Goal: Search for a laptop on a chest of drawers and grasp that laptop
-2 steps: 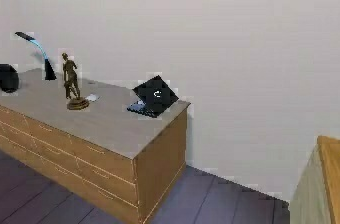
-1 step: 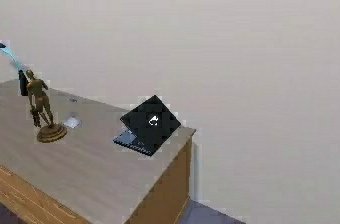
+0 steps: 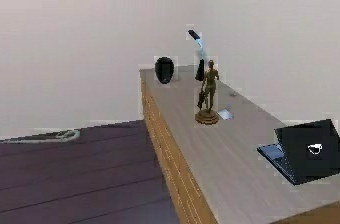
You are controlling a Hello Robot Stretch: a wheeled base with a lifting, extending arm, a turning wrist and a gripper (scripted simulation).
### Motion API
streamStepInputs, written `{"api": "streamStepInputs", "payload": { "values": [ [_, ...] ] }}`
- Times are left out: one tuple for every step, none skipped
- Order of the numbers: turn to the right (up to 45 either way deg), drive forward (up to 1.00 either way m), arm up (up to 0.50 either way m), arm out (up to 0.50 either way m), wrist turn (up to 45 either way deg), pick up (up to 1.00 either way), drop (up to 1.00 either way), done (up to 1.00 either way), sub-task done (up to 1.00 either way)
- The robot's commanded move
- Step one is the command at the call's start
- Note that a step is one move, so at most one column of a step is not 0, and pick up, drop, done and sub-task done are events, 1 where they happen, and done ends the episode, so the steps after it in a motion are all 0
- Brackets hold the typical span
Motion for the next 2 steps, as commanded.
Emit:
{"api": "streamStepInputs", "payload": {
  "values": [
    [-45.0,0.00,0.00,0.00,0.0,0.00,0.00,0.00,0.00],
    [45.0,0.00,0.00,0.00,0.0,0.00,0.00,0.00,0.00]
  ]
}}
